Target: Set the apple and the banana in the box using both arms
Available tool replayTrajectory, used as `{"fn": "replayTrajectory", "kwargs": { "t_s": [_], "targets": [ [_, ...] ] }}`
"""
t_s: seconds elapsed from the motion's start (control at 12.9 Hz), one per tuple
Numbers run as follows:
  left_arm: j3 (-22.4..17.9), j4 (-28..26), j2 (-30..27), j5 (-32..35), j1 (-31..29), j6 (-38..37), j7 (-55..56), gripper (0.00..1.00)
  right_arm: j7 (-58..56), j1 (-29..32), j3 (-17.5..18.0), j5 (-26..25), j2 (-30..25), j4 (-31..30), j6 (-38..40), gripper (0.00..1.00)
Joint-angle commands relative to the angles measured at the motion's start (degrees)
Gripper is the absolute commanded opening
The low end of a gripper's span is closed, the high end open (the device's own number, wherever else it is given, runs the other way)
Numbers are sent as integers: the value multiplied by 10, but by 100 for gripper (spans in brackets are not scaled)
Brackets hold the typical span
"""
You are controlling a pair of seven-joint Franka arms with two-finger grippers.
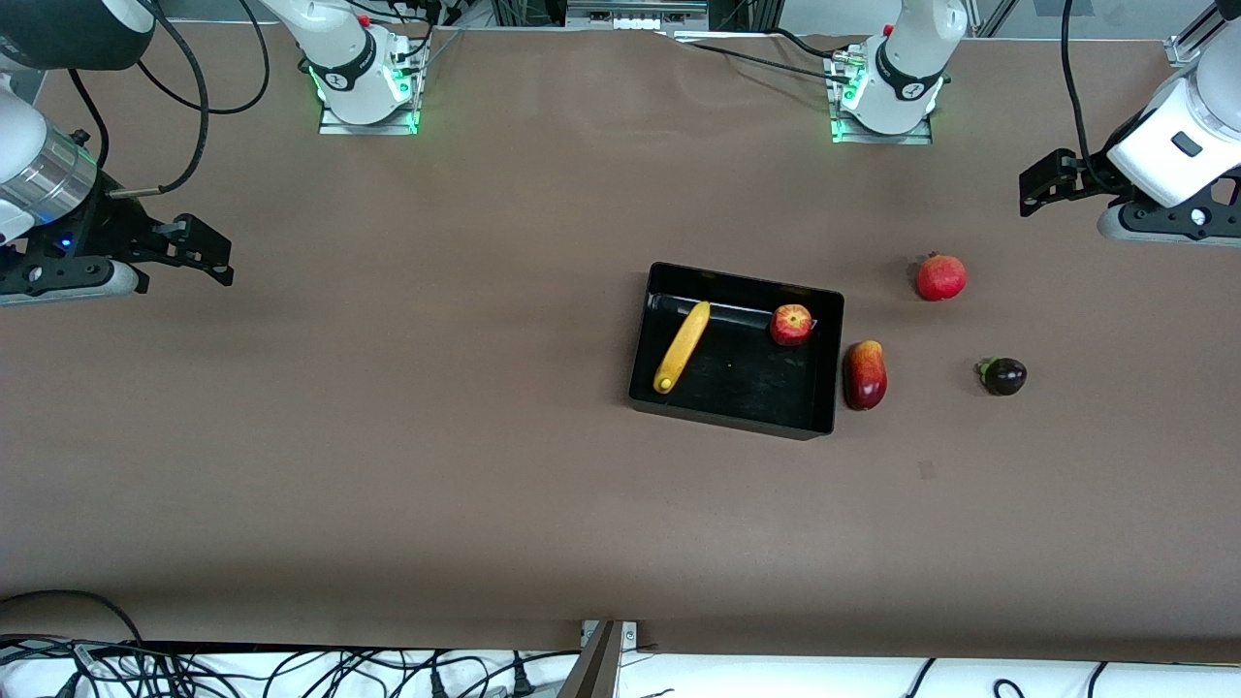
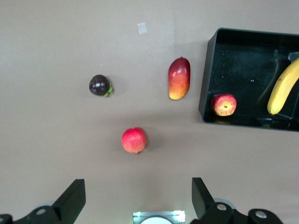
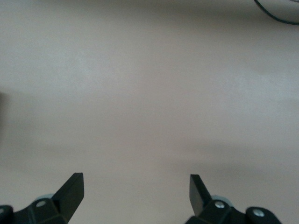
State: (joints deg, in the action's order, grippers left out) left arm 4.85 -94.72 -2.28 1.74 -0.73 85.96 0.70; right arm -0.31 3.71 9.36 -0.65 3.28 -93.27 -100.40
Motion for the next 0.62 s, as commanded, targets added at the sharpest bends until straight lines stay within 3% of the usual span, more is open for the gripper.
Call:
{"fn": "replayTrajectory", "kwargs": {
  "t_s": [0.0, 0.54],
  "targets": [
    [-13, -26, -16, -10, 12, 21, -2, 100, 1, -2, 0, -7, -2, 2, -1, 100],
    [-14, -23, -12, -14, 6, 21, 14, 100, 1, -3, 1, -7, -2, 2, -1, 100]
  ]
}}
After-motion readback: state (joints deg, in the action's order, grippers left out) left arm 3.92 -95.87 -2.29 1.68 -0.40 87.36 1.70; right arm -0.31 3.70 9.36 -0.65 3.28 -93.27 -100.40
